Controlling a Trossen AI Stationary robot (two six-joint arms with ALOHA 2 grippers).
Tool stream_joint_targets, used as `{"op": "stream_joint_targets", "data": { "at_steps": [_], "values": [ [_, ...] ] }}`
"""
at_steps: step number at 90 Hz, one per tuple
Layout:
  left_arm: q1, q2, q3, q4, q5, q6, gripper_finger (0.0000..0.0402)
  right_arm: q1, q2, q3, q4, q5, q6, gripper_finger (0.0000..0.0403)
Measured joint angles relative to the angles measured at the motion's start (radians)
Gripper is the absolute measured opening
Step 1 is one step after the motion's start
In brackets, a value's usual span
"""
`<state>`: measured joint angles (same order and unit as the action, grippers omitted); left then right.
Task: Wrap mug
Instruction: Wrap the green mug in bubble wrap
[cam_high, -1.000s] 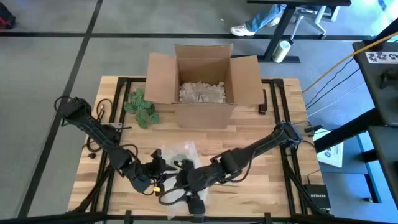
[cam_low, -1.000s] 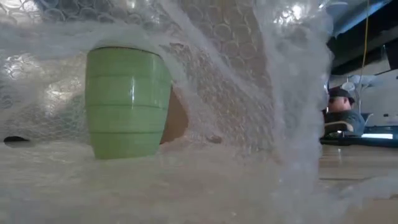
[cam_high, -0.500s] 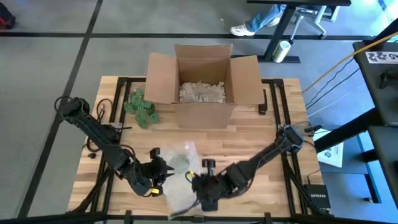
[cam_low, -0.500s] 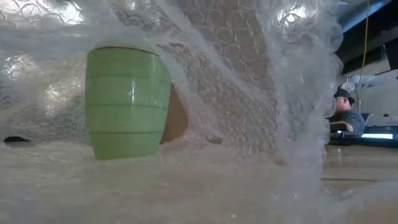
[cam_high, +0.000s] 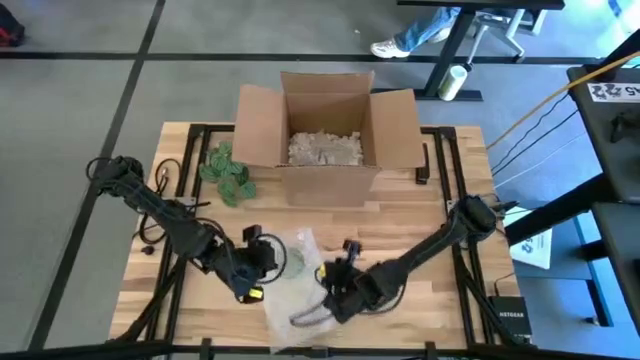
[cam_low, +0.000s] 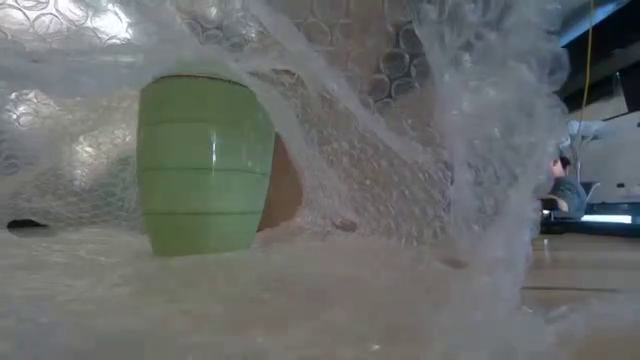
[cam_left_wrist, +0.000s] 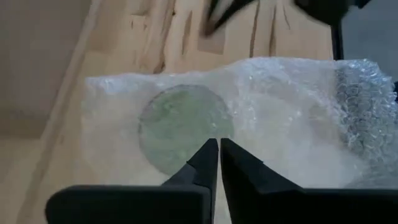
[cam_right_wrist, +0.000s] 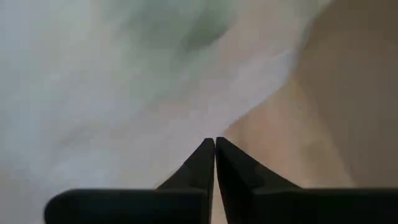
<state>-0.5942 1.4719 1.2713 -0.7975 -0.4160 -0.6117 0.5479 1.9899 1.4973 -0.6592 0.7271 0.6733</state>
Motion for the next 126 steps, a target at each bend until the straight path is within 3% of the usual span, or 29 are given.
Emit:
{"op": "stream_joint_targets", "data": {
  "at_steps": [11,21,27,34,42,52,69,96,126],
  "values": [
    [0.054,0.0,0.016,-0.058,0.024,0.033,0.0,-0.091,-0.103,-0.139,0.286,-0.054,-0.151,0.0],
    [0.089,0.0,0.017,-0.076,0.025,0.086,0.0,-0.195,-0.187,-0.262,0.604,-0.238,-0.33,0.0],
    [0.104,0.0,0.017,-0.093,0.025,0.123,0.0,-0.254,-0.233,-0.309,0.693,-0.35,-0.382,0.0],
    [0.126,0.0,0.017,-0.09,0.041,0.172,0.0,-0.306,-0.286,-0.334,0.689,-0.431,-0.417,0.0],
    [0.166,0.0,0.017,-0.087,0.109,0.211,0.0,-0.332,-0.35,-0.356,0.57,-0.468,-0.452,0.0],
    [0.224,0.007,0.013,-0.083,0.196,0.236,0.0,-0.341,-0.421,-0.387,0.404,-0.462,-0.46,0.0],
    [0.277,0.035,0.016,-0.042,0.324,0.273,0.0,-0.328,-0.54,-0.489,0.325,-0.451,-0.358,0.0],
    [0.272,0.113,0.027,0.002,0.411,0.23,0.0,-0.284,-0.678,-0.67,0.386,-0.431,-0.159,0.0],
    [0.253,0.254,0.113,-0.079,0.411,0.192,0.0,-0.19,-0.676,-0.685,0.516,-0.423,-0.102,0.0]
  ]
}}
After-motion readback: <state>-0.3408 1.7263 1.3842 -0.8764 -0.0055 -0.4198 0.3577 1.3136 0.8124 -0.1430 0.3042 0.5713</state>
